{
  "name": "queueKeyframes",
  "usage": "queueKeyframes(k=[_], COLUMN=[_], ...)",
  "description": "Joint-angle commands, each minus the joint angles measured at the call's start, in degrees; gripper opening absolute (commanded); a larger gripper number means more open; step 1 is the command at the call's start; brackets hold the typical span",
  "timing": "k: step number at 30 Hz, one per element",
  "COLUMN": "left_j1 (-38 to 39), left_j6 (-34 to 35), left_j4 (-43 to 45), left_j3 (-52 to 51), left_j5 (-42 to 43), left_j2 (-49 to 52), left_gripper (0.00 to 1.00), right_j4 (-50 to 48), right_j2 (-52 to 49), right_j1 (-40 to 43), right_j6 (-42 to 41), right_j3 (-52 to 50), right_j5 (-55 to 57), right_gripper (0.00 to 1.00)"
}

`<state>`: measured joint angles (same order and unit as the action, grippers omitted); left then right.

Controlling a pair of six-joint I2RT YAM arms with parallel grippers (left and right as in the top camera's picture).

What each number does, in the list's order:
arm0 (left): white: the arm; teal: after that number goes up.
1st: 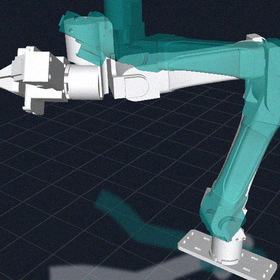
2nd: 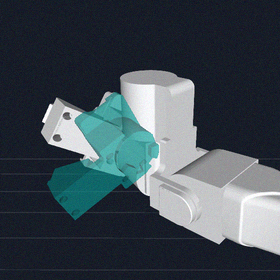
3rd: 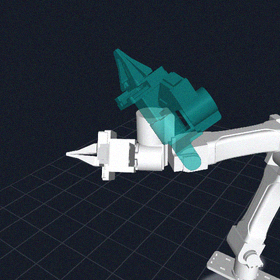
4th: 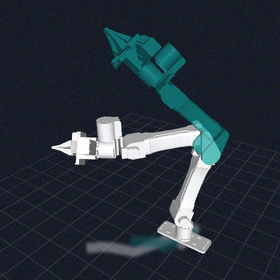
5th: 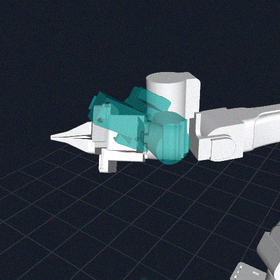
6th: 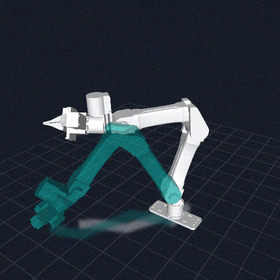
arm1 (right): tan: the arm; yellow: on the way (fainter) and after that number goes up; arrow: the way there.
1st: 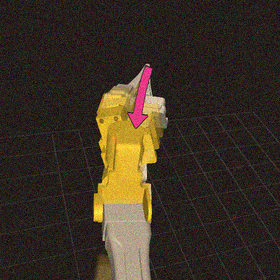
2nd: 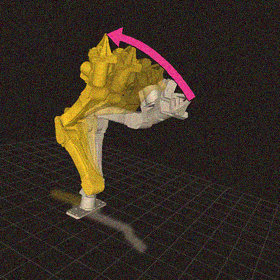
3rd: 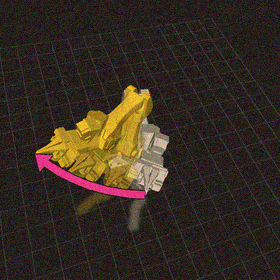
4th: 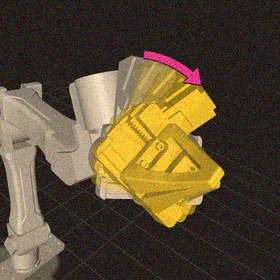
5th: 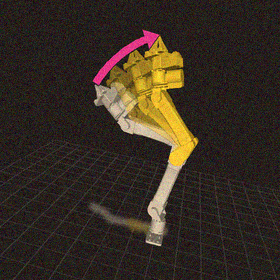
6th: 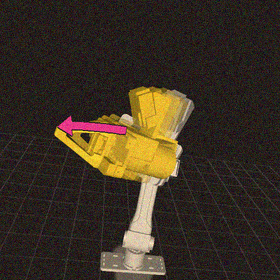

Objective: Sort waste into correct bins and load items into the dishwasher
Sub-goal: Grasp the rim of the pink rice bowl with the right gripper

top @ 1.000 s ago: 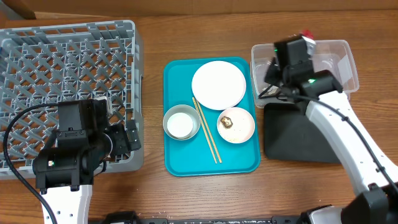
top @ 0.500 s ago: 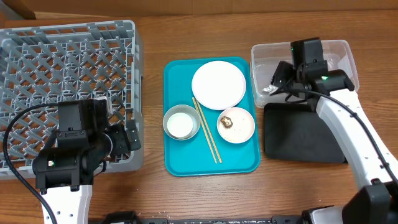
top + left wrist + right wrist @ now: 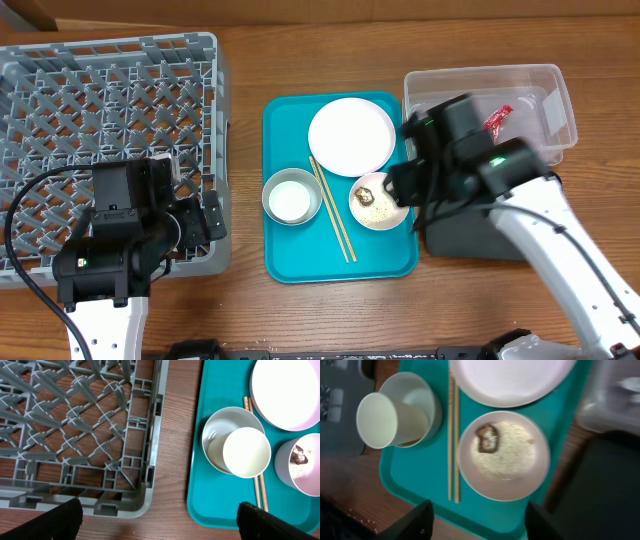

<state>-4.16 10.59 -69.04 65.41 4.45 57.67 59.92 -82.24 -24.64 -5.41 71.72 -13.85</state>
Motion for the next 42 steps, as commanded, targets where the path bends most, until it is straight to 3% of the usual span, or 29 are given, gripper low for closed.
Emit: queueKeyframes(k=[1, 8, 15, 23, 28, 35, 42], left_j1=[-0.3, -0.3, -0.3, -0.3, -0.3, -0.3, -0.3], left_j6=[-0.3, -0.3, -0.3, -0.3, -0.3, -0.3, -0.3], left_j4=[0.2, 0.0, 0.0, -0.1, -0.2, -0.2, -0.2], left_j3=[1.2, 1.2, 1.2, 1.2, 1.2, 1.2, 1.2], left_j5=[-0.2, -0.1, -0.1, -0.2, -0.2, -0.1, -0.2], left_j2=[0.1, 0.1, 0.1, 0.1, 0.1, 0.1, 0.1], left_gripper=[1.0, 1.0, 1.0, 1.0, 1.0, 1.0, 1.0], right_j4=[-5.3, -13.7, -17.9, -18.8, -19.1, -19.0, -14.6], right_j2=[-1.2, -7.5, -13.3, -18.3, -19.6, -19.8, -15.5], right_j1=[-6.5, -14.6, -15.9, -15.9, -15.9, -15.9, -15.8], right_j6=[2.0, 2.0, -2.3, -3.6, -3.7, -3.8, -8.4], right_j3=[-4.6, -8.4, -8.4, -8.5, -8.5, -8.4, -5.3], right_j5=[1.0, 6.1, 12.5, 9.7, 9.7, 9.9, 15.6], right_gripper=[0.5, 0.42, 0.41, 0.24, 0.22, 0.05, 0.04])
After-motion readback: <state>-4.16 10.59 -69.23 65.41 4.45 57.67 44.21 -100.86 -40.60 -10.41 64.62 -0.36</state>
